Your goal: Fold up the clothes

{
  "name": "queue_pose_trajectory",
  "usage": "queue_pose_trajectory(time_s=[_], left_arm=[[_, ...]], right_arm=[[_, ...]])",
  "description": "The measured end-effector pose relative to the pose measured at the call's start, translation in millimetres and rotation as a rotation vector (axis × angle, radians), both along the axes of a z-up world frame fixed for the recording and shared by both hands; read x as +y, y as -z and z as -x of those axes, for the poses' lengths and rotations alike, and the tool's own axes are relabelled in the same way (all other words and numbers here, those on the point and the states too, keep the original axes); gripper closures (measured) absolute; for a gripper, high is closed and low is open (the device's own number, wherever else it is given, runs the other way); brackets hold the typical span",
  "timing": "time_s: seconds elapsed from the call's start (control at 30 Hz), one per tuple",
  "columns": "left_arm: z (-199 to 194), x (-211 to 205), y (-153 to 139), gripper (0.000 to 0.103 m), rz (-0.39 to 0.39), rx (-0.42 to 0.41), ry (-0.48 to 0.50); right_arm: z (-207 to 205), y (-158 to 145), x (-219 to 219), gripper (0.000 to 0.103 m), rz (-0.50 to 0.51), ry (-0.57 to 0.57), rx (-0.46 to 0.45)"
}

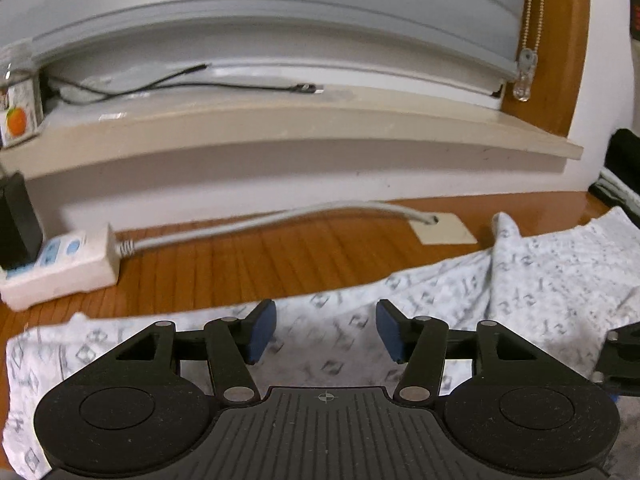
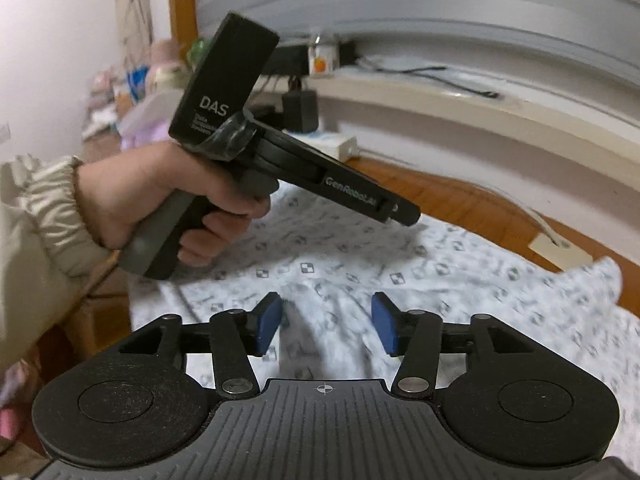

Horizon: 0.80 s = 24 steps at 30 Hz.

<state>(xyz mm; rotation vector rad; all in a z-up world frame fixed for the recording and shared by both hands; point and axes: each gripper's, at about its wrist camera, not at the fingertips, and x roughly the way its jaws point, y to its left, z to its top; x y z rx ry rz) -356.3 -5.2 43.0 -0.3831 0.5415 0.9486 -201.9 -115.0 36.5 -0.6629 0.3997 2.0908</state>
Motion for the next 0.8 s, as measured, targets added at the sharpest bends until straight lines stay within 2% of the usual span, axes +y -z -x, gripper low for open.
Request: queue_pose_trajectory(time_s=[0.07,0.13,0.2,0.33,0.5,0.63,0.7,0.8], left_arm=[[-3,-2,-1,0.044,-0.002,-0.002,0.01],[-5,-4,-2,0.044,-0.005,-0.003,0.02],[-8,-5,-3,0.044,-0.007,-0.005,0.03],[-19,-9,-7,0.044,-0.015,-0.008,0.058],[-70,-13,-16,0.044,-0.035,-0.013,0.15],[-123,-16,-16,0.044,-0.041,-0.005,0.239],[-151,-17,-12,0.044,-0.037,0.008,0.28],[-183,-20,-4,0.044,-0.036,0.052,0.314]], right_arm=[[7,5,4,0.051,0.018,0.009,-0.035],[4,6,2,0.056,0.023,0.014,-0.029],[-4,4,-2,0.091,0.009,0.027,-0.002],[-34,-16,-29,0.095,-0.091,0.08,0.04],[-108,-39,-96,0.097,-0.215,0.269,0.11],[-173,-27,-160,0.097,-0.205,0.412,0.152],[-189,-12,-182,0.098,-0.177,0.467,0.129],[-205,9,-198,0.089,-0.117,0.508,0.121]])
